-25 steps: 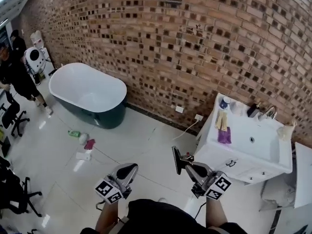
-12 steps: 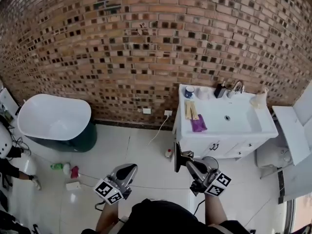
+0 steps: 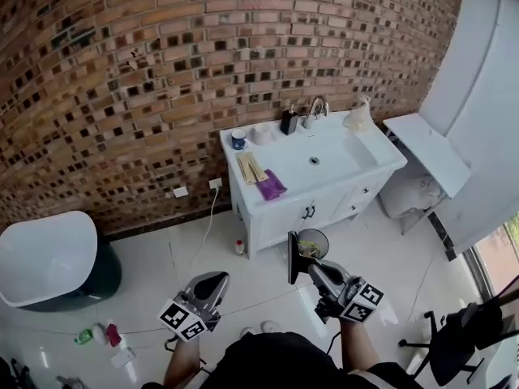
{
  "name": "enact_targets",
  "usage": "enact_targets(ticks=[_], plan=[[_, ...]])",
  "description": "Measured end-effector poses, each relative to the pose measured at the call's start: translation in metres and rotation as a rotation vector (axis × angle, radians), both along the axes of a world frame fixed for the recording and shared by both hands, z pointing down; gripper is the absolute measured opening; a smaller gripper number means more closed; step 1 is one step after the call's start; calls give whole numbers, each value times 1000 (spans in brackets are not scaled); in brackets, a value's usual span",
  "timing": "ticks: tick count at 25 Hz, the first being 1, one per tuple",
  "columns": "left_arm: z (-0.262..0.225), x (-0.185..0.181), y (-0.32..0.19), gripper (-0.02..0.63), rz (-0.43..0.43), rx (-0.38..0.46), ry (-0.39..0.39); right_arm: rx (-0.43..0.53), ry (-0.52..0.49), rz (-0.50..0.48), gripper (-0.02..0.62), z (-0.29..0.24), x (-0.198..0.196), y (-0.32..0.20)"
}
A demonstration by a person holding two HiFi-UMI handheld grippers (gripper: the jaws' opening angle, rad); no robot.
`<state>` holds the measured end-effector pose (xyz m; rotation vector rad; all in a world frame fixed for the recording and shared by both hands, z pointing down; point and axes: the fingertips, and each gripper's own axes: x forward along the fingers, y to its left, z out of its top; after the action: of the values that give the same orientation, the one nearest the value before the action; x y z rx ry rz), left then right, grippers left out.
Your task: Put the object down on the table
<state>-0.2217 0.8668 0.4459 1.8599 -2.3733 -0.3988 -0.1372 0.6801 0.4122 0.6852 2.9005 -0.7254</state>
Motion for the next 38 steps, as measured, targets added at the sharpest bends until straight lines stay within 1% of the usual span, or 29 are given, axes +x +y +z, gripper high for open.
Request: enact_targets(ticks=[5, 9, 11, 13, 15, 18, 20, 22, 26, 28, 30, 32, 35, 38], plan=[[13, 16, -46, 2, 168, -2, 29, -1, 29, 179, 9, 4, 48, -30], [17, 30, -81, 2, 265, -11, 31, -9, 73, 264, 9, 6, 70, -47], [19, 38, -100, 2, 304, -20, 32, -25, 48, 302, 9, 1, 82, -60], [21, 46, -123, 2, 337, -26, 27, -21, 18, 338, 9, 2, 97, -81], [19, 54, -150, 2, 363, -31, 19, -23, 20, 371, 9, 2, 112, -104], [8, 66, -195, 2, 405, -38, -19, -17, -37, 423, 9, 1, 136, -145], [1, 80, -229, 2, 436, -24, -36, -14, -57, 456, 9, 1, 156, -176], [0, 97, -263, 2, 463, -8, -37, -1, -56, 486, 9, 1, 177, -207], [5, 127, -321, 2, 517, -27, -40, 17, -69, 552, 9, -5, 216, -257], [6, 142, -347, 2, 555, -14, -15, 26, -63, 586, 9, -7, 236, -275], [7, 158, -373, 2, 591, 3, 4, 28, -35, 623, 9, -6, 258, -291], [7, 179, -398, 2, 638, 8, 6, 38, -31, 674, 9, -3, 287, -308], [7, 206, -431, 2, 733, 2, -2, 33, -34, 773, 9, 6, 327, -331], [7, 217, -456, 2, 798, -6, -8, 23, -15, 846, 9, 18, 349, -345]])
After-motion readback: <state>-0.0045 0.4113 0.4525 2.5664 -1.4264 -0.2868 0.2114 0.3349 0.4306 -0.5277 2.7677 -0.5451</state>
